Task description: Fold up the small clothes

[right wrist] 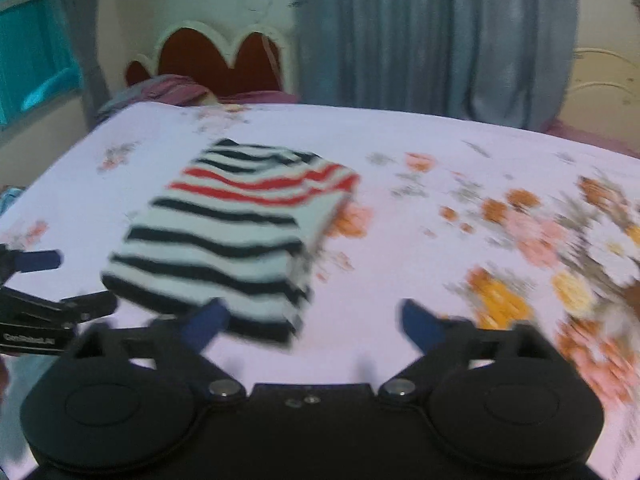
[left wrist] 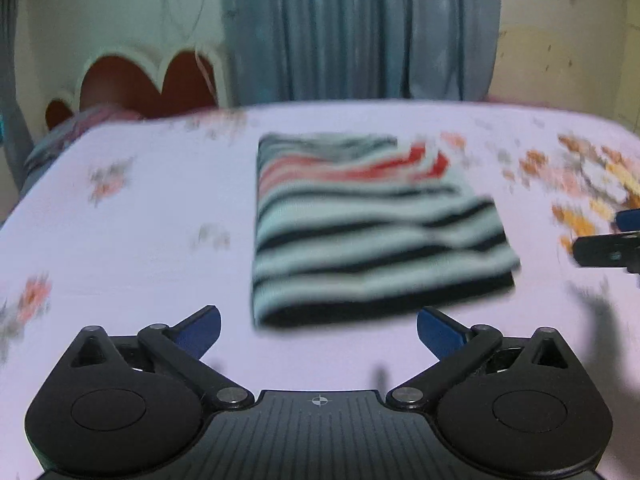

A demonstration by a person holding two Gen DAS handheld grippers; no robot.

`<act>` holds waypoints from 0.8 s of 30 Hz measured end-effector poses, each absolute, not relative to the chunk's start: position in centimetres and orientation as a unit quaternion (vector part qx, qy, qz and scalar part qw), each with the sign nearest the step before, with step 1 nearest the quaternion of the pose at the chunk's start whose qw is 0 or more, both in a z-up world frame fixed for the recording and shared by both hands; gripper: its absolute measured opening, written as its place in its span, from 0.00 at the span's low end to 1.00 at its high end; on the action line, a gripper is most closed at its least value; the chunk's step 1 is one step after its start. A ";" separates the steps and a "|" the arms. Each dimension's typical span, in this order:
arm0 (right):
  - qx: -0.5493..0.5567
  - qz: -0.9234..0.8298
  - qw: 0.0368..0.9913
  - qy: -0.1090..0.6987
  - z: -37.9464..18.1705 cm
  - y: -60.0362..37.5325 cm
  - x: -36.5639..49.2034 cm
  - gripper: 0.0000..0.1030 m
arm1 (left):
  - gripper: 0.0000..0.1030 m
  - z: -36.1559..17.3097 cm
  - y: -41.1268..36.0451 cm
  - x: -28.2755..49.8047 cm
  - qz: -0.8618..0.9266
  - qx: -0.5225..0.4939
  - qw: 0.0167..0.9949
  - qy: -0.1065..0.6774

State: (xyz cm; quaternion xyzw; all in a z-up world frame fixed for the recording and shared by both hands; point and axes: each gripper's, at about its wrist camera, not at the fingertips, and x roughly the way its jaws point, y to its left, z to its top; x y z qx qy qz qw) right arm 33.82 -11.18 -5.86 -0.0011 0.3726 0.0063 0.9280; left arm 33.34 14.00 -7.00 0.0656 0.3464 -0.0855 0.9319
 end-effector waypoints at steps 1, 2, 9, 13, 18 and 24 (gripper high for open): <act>-0.009 -0.007 0.926 0.377 -6.1 -11.4 32.8 0.99 | 1.00 -7.1 13.9 32.5 -0.086 0.065 0.931 0.350; -0.014 -0.017 0.922 0.387 -6.5 -11.7 31.9 0.99 | 1.00 -7.1 13.8 31.5 -0.084 0.063 0.929 0.354; -0.003 -0.030 0.924 0.380 -5.1 -11.5 24.0 0.99 | 1.00 -4.6 13.3 23.3 -0.086 0.040 0.935 0.343; -0.001 -0.016 0.938 0.347 -2.7 -11.0 20.4 0.99 | 1.00 -2.0 13.9 19.2 -0.073 0.020 0.945 0.317; 0.003 -0.026 0.947 0.320 -0.2 -10.3 15.4 0.99 | 1.00 1.3 15.6 14.4 -0.067 -0.010 0.953 0.295; 0.018 -0.020 0.957 0.287 2.4 -9.5 10.4 0.99 | 1.00 4.5 16.6 8.5 -0.052 -0.011 0.965 0.257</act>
